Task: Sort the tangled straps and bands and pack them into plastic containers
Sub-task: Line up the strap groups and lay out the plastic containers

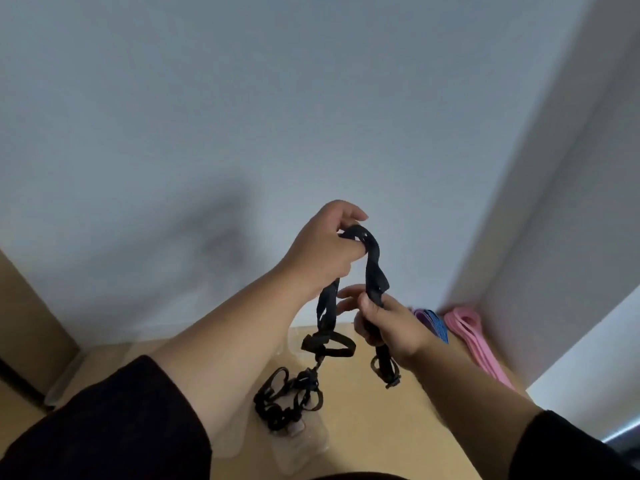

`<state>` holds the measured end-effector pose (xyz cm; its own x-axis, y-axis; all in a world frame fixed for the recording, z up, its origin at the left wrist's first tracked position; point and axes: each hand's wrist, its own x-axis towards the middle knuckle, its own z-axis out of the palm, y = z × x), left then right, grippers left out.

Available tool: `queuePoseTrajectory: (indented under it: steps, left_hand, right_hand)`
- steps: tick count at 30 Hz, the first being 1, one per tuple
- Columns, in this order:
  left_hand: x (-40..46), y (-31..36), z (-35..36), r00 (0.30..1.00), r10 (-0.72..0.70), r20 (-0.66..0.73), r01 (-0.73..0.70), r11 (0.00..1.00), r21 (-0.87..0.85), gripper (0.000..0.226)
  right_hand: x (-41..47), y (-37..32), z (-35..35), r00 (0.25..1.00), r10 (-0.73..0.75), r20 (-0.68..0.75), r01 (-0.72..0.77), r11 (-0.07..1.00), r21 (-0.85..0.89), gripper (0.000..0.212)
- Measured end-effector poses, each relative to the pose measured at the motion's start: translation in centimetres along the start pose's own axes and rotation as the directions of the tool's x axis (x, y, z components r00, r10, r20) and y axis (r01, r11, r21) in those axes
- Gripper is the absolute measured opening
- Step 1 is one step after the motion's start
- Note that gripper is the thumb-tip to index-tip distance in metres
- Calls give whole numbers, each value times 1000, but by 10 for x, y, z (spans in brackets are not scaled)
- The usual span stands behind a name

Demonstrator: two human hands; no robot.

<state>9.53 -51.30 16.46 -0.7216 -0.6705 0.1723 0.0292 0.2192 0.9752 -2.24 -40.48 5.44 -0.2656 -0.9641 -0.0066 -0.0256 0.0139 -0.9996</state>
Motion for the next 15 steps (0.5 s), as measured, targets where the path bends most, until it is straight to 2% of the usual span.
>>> queuePoseTrajectory:
  steps: [2,4,7,12,13,15]
  left_hand:
    - [3,11,5,1000,21,-13,-22,997,-69,45]
    - [4,16,12,1000,12,-19,-14,989,-149,45]
    - [4,14,16,998,-29,-48,20,983,-180,42]
    - [13,14,-1,996,-28,-89,29,1000,9,48]
    - [14,16,-3,996,-17,-87,19,1000,25,52]
    - [15,20,-4,997,4,-71,-1,999,51,55]
  right_hand:
    - [-4,6,9,995,9,97,-15,998,63,92]
    - [-7,8,17,987,2,163,-10,998,54,95]
    - [-14,3,24,984,27,176,-16,998,-64,72]
    - [-27,13,23,994,106,23,-97,965,-242,10]
    - [-29,17,22,992,123,-9,-121,958,-260,7]
    - [-34,24,21,986,157,-46,-164,957,-241,17]
